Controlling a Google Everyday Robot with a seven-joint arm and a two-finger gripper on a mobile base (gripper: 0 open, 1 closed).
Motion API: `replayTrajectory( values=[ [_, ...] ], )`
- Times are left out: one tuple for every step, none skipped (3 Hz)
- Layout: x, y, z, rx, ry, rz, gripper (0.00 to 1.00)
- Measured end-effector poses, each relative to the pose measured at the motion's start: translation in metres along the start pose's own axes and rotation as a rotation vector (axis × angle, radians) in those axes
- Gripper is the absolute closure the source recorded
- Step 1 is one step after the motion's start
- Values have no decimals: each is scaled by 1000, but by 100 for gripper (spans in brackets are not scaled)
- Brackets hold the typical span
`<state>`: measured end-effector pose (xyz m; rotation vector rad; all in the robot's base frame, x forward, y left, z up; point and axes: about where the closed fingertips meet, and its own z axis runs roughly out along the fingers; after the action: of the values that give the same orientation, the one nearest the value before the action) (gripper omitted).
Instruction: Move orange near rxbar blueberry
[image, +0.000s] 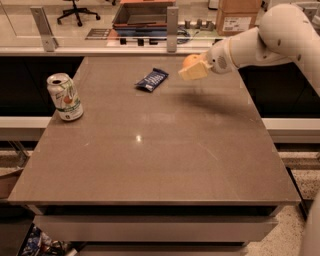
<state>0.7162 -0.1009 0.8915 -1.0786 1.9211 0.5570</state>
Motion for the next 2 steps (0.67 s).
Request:
replayTrajectory(
  values=[
    [-20,-24,28,16,-7,-7,100],
    [-27,-41,61,26,12,-7,100]
  ],
)
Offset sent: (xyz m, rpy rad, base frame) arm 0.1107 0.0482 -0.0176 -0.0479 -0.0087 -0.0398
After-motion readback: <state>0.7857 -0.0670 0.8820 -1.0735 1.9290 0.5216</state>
